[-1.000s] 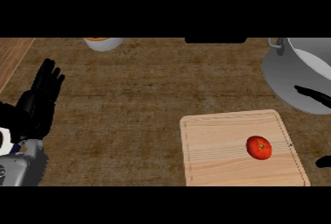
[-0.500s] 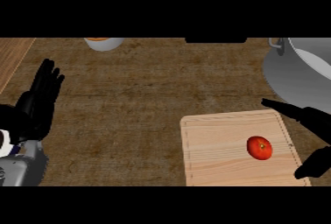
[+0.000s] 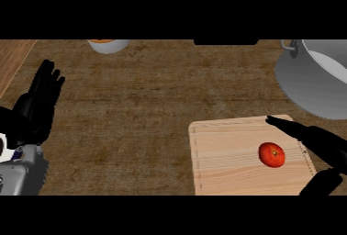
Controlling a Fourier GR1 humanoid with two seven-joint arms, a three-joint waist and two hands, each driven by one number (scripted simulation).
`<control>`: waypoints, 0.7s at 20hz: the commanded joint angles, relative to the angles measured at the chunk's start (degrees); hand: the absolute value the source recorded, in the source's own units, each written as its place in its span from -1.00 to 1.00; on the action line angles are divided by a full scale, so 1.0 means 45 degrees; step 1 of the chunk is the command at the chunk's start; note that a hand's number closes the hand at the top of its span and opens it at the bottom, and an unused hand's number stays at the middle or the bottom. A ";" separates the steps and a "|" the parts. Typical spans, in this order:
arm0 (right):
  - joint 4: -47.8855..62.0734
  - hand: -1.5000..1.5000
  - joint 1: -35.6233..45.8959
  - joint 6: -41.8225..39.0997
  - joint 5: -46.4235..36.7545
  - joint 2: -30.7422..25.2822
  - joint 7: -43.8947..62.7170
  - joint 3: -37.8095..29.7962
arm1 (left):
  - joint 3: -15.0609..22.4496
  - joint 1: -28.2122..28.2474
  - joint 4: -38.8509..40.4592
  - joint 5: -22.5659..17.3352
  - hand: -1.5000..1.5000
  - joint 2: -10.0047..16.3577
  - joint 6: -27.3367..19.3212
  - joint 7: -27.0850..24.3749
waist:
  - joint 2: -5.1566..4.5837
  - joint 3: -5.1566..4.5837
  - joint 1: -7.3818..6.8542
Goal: Pick the tomato from the cutting board and place it in the pot
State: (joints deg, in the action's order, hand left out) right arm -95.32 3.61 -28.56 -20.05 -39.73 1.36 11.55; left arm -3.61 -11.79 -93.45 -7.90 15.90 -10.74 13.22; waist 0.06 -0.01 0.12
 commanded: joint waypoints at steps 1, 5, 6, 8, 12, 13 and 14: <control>0.0194 -1.00 0.0020 0.0137 -0.1145 0.0718 0.0768 0.0053 | -0.0491 0.0128 0.0128 -0.0319 0.00 -0.0006 0.0462 -0.0282 | -0.0010 0.0000 -0.0032; 0.1623 -1.00 0.0646 0.0157 -0.2156 0.1459 -0.0488 -0.0185 | -0.0094 -0.0049 -0.0336 0.0428 0.00 -0.0429 0.0038 0.0330 | -0.0014 0.0004 -0.0051; 0.0928 -1.00 0.0059 0.0140 -0.2340 0.1697 -0.0164 -0.0249 | -0.0305 0.0255 -0.0189 0.0447 0.00 -0.0374 0.0279 0.0065 | -0.0008 0.0002 -0.0026; 0.1465 -1.00 0.0350 0.0052 -0.2635 0.1880 -0.0718 -0.0497 | -0.0591 0.0019 0.0306 0.0317 0.00 -0.0320 0.0655 -0.0262 | -0.0012 0.0002 -0.0023; 0.2791 -1.00 0.0606 0.0489 -0.3628 0.2357 -0.1466 -0.0421 | -0.0484 -0.0298 -0.0082 0.0548 0.00 -0.0440 0.0481 0.0460 | -0.0014 0.0004 -0.0040; 0.3274 -1.00 0.0952 0.0672 -0.4004 0.2516 -0.1570 -0.0268 | -0.0706 -0.0246 0.0262 0.0216 0.00 -0.0577 0.0713 -0.0184 | -0.0018 0.0003 -0.0053; 0.3077 -1.00 0.0906 0.0639 -0.4039 0.2965 -0.1153 -0.0312 | -0.0221 -0.0003 0.0003 0.0894 0.00 -0.0807 0.0384 -0.0001 | -0.0013 0.0003 -0.0045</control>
State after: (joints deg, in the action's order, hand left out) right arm -84.78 6.25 -26.53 -34.97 -29.45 -3.25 10.43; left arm -5.58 -12.13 -92.99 -5.93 13.57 -8.47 13.07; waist 0.00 0.01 -0.05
